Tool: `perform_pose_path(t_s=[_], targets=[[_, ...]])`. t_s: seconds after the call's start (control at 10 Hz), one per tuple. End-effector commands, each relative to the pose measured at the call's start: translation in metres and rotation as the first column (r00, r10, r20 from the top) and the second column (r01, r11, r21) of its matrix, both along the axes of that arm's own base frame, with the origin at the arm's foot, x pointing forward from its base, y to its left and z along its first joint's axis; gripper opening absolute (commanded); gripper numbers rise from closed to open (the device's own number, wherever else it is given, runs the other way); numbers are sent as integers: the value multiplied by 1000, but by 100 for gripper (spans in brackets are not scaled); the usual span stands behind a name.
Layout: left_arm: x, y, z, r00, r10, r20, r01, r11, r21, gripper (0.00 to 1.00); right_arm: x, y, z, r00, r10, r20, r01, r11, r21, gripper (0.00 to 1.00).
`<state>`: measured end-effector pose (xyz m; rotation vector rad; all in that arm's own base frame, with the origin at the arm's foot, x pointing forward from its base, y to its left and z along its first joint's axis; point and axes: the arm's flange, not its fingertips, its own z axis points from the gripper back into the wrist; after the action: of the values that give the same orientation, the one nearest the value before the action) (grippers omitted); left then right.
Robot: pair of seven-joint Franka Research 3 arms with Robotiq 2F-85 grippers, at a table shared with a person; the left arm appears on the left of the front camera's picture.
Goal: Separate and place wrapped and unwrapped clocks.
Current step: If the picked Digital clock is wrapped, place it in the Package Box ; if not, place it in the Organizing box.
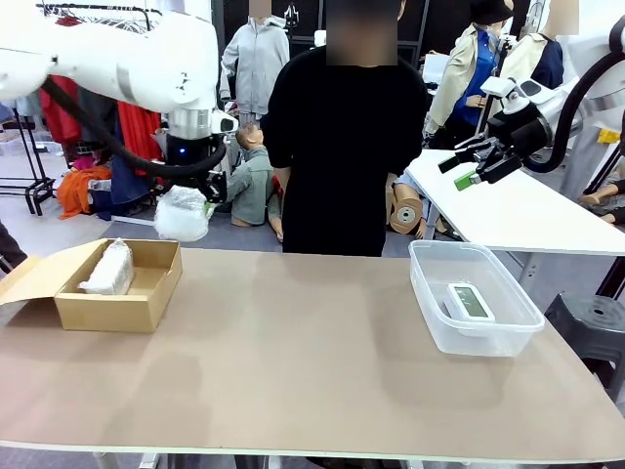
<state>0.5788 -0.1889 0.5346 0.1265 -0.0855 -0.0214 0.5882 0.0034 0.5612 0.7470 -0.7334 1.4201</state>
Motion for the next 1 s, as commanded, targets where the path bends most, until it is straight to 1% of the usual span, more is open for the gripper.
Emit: perform_pose_path(t_s=[0.0,0.2,0.3,0.5,0.6,0.7,0.8,0.9], targets=[[-31,18,-9,995,62,82,-67,996,57,0,-1,1,2,1000,0,3,0,1000,8,100],[-35,32,-16,992,64,106,-71,995,71,0,-1,1,2,1000,0,3,0,1000,8,100],[-30,43,-22,991,37,128,-48,995,84,0,-1,1,2,1000,0,3,0,1000,8,100],[-24,57,-32,988,67,140,-78,994,70,0,-1,1,2,1000,0,3,0,1000,8,100],[-19,67,-38,984,69,166,-82,994,70,0,-1,1,2,1000,0,3,0,1000,8,100],[-17,66,-45,982,48,183,-67,993,96,0,-1,1,2,1000,0,3,0,1000,8,100],[-11,74,-47,983,38,180,-58,992,109,0,-1,1,2,1000,0,3,0,1000,8,100],[-3,79,-42,974,124,189,-141,987,77,0,-1,1,2,1000,0,3,0,1000,8,100]])
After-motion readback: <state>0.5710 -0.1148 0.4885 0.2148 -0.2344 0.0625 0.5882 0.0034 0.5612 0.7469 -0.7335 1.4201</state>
